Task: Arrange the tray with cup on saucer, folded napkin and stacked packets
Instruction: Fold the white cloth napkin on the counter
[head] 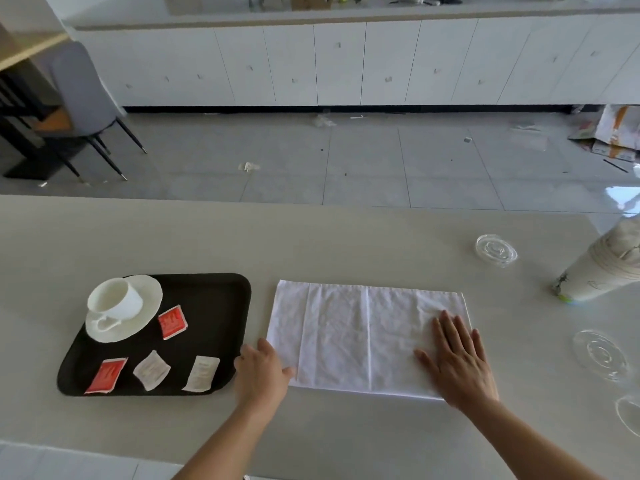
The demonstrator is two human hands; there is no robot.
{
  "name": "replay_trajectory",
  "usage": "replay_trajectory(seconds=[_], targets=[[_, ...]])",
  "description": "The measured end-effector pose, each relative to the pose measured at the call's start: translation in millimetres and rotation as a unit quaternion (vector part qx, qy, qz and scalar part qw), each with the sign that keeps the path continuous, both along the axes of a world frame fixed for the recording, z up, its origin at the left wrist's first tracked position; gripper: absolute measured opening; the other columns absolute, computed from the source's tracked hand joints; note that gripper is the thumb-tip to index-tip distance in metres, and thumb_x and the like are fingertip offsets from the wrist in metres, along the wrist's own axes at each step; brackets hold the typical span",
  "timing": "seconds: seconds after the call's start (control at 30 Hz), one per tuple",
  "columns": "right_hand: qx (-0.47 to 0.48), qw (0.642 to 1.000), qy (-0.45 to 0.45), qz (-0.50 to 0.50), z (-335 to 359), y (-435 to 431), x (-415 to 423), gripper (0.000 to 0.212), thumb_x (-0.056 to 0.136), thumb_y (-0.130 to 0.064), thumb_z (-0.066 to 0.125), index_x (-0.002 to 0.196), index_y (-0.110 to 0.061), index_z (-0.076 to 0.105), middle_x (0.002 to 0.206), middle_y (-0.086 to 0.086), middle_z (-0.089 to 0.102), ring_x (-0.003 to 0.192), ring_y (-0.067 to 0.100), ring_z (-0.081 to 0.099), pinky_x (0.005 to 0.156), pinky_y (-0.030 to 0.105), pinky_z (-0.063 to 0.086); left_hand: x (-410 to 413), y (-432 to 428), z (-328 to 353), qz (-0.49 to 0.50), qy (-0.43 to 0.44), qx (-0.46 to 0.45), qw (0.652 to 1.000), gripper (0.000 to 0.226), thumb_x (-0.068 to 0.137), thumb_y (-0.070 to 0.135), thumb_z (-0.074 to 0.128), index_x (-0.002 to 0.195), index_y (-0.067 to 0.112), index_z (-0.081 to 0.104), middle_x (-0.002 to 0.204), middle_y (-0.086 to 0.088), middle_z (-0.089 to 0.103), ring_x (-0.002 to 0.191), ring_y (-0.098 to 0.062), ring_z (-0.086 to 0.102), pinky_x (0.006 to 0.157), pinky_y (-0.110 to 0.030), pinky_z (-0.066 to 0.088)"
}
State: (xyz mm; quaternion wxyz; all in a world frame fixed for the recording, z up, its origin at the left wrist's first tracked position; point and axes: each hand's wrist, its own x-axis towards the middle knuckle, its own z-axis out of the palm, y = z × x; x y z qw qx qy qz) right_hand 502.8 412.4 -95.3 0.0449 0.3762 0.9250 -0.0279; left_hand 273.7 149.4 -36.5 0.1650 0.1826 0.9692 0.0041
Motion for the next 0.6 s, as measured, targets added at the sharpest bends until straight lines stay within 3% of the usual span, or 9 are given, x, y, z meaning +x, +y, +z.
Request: replay_trajectory(seconds=[0.13,0.23,0.37,0.47,0.53,0.6], targets=[[-0.004,1.0,0.0,-0.002,1.3,-0.5,0.3,0.088,0.087,-0.074,-0.003,0.156,-0.019,0.006,0.163,-0.002,-0.008,0.15,0.016,-0.012,0.121,0.041,-0.006,-16.6,4.0,0.7,0.073,-0.08,0.051,0.993,0.062,0.066,0.045,0.079,0.105,0.011,0.046,0.102,-0.007,0.055,0.088,-0.026,0.059,0.056,-0.03,0.042],[-0.009,1.0,0.004,-0.005,-0.5,0.8,0.4,0.088,0.087,-0.074,-0.002,0.156,-0.02,0.008,0.163,-0.003,-0.006,0.15,0.016,-0.012,0.122,0.042,-0.004,-25.6,6.3,2.0,0.12,-0.118,0.071,0.983,0.045,0.069,0.034,0.071,0.1,0.014,0.045,0.086,0.0,0.056,0.077,-0.022,0.06,0.049,-0.027,0.038],[-0.012,1.0,0.0,-0.003,-3.4,2.6,1.1,0.088,0.087,-0.075,-0.002,0.156,-0.021,0.008,0.163,-0.004,-0.006,0.15,0.016,-0.011,0.122,0.043,-0.004,-28.4,10.0,2.5,0.251,-0.196,0.215,0.923,0.021,0.077,0.023,0.061,0.083,0.009,0.047,0.078,-0.004,0.055,0.065,-0.021,0.054,0.053,-0.026,0.041],[-0.018,1.0,0.01,-0.005,-3.6,3.0,1.7,0.088,0.087,-0.076,-0.001,0.156,-0.022,0.01,0.164,-0.004,-0.003,0.15,0.015,-0.009,0.122,0.043,-0.003,-24.0,7.8,7.0,0.284,-0.16,0.304,0.895,0.032,0.077,0.013,0.059,0.055,0.013,0.036,0.052,-0.002,0.038,0.048,-0.02,0.035,0.053,-0.027,0.027],[-0.02,1.0,0.015,-0.006,-3.4,2.9,2.1,0.087,0.086,-0.076,0.001,0.155,-0.024,0.01,0.165,-0.004,0.0,0.15,0.015,-0.009,0.122,0.042,-0.006,-20.1,6.9,14.9,0.26,-0.121,0.319,0.903,0.037,0.076,0.01,0.058,0.051,0.016,0.031,0.046,0.0,0.029,0.047,-0.019,0.027,0.052,-0.028,0.022],[-0.028,0.999,0.034,-0.016,-1.9,2.6,-0.8,0.083,0.089,-0.074,0.013,0.154,-0.024,0.016,0.164,-0.003,0.008,0.151,0.017,-0.003,0.122,0.041,-0.007,-15.7,10.1,24.3,0.211,-0.087,0.317,0.921,0.031,0.075,0.012,0.058,0.053,0.012,0.035,0.047,-0.002,0.033,0.048,-0.019,0.03,0.051,-0.029,0.022]])
